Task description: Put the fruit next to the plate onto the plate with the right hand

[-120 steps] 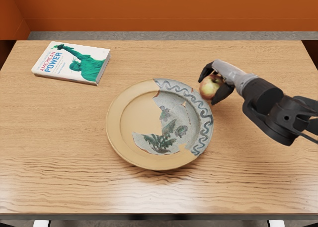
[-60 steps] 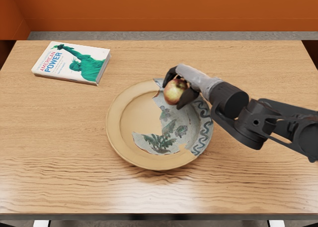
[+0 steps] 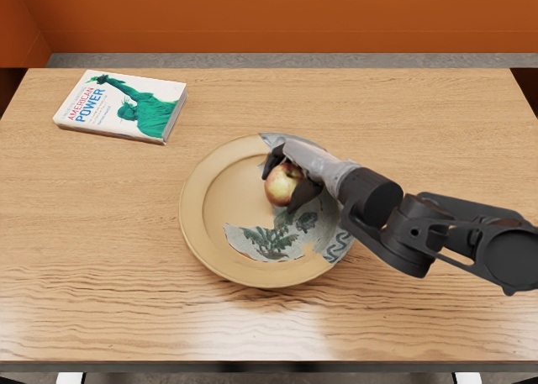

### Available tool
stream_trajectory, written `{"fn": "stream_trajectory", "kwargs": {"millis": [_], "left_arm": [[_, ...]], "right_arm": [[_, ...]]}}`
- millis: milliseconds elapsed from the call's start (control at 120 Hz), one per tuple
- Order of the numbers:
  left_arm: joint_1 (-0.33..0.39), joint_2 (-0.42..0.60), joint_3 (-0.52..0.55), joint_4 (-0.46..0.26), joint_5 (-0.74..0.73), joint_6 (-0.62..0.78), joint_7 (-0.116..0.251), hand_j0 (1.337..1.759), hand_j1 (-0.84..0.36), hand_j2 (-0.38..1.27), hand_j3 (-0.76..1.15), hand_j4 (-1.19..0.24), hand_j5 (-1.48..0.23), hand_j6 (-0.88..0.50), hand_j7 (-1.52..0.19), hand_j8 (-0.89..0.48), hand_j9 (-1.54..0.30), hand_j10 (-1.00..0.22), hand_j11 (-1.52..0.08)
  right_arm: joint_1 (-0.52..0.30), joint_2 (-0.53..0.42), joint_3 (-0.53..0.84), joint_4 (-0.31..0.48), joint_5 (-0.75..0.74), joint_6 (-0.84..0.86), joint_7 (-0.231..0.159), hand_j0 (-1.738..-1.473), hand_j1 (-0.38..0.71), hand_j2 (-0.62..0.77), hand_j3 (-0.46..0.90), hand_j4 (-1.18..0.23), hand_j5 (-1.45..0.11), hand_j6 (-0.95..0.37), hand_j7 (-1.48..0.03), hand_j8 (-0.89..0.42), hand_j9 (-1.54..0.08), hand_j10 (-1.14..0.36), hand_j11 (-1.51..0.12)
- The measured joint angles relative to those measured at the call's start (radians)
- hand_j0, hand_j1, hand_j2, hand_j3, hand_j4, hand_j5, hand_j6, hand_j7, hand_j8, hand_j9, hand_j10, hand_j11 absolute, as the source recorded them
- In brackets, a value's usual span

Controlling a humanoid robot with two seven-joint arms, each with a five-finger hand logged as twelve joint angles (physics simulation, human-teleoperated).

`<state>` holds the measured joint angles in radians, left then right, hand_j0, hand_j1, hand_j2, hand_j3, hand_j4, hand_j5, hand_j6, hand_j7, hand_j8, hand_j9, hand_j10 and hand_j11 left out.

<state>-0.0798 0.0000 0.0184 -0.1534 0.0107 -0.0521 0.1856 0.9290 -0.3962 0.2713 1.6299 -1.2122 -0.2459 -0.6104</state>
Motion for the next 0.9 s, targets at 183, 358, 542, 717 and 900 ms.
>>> {"fn": "stream_trajectory", "kwargs": {"millis": [183, 358, 542, 717, 900], "left_arm": [[0.0, 0.0, 0.0, 0.0, 0.0, 0.0, 0.0, 1.658, 0.34, 0.0, 0.0, -0.01, -0.01, -0.01, -0.01, -0.01, -0.01, -0.01, -0.01], [0.0, 0.0, 0.0, 0.0, 0.0, 0.0, 0.0, 1.658, 0.34, 0.0, 0.0, -0.01, -0.01, -0.01, -0.01, -0.01, -0.01, -0.01, -0.01], [0.0, 0.0, 0.0, 0.0, 0.0, 0.0, 0.0, 1.658, 0.34, 0.0, 0.0, -0.01, -0.01, -0.01, -0.01, -0.01, -0.01, -0.01, -0.01], [0.0, 0.0, 0.0, 0.0, 0.0, 0.0, 0.0, 1.658, 0.34, 0.0, 0.0, -0.01, -0.01, -0.01, -0.01, -0.01, -0.01, -0.01, -0.01], [0.0, 0.0, 0.0, 0.0, 0.0, 0.0, 0.0, 1.658, 0.34, 0.0, 0.0, -0.01, -0.01, -0.01, -0.01, -0.01, -0.01, -0.01, -0.01]], "right_arm": [[-0.009, 0.003, 0.0, -0.007, -0.002, 0.001, 0.0, -1.657, 0.13, 0.24, 0.0, -0.49, -0.69, -0.3, -0.66, -0.25, -0.69, -0.39, -0.68], [-0.007, 0.012, 0.004, -0.007, 0.001, 0.004, 0.0, -1.658, -0.15, 0.1, 0.0, -0.21, -0.29, -0.13, -0.28, -0.11, -0.29, -0.17, -0.29], [-0.004, 0.001, 0.037, 0.029, 0.005, 0.016, 0.0, -1.658, -0.27, 0.04, 0.0, -0.09, -0.12, -0.05, -0.11, -0.04, -0.12, -0.07, -0.12], [-0.008, -0.02, 0.086, 0.067, 0.007, 0.024, 0.0, -1.658, -0.31, 0.02, 0.0, -0.04, -0.05, -0.02, -0.05, -0.02, -0.05, -0.03, -0.05], [-0.013, -0.037, 0.207, 0.085, 0.104, 0.121, 0.0, -1.658, -0.34, 0.01, 0.0, -0.02, -0.02, -0.01, -0.02, -0.01, -0.02, -0.01, -0.02]]}}
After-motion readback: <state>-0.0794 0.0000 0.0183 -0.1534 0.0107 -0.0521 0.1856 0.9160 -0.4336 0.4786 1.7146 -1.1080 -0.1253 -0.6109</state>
